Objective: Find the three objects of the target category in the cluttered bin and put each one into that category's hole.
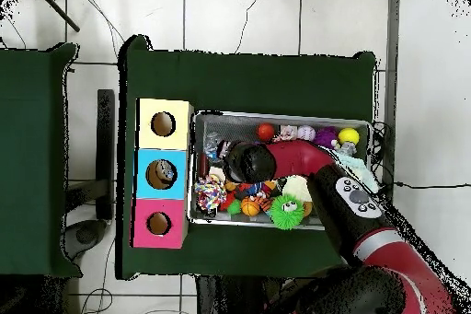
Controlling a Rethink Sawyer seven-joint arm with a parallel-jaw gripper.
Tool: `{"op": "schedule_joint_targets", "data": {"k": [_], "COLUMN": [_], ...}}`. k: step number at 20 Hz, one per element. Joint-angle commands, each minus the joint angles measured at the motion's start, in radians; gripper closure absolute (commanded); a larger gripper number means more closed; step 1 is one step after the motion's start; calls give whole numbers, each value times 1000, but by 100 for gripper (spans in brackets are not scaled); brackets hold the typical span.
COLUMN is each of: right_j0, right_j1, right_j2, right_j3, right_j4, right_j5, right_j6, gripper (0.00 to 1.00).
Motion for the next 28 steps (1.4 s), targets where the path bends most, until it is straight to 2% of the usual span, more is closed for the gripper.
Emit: {"op": "schedule_joint_targets", "data": {"k": [1,16,23,28], "right_j0": [-36,-128,-162,-212], "right_j1": [78,172,184,201], "right_j2": [53,194,234,288], "right_j3": [-63,-48,-33,-4], "right_j4": [-53,-38,-33,-22], "right_j5": [79,146,171,195], "right_j6": [-265,-414,-465,-539], "gripper": [0,0,0,0]}}
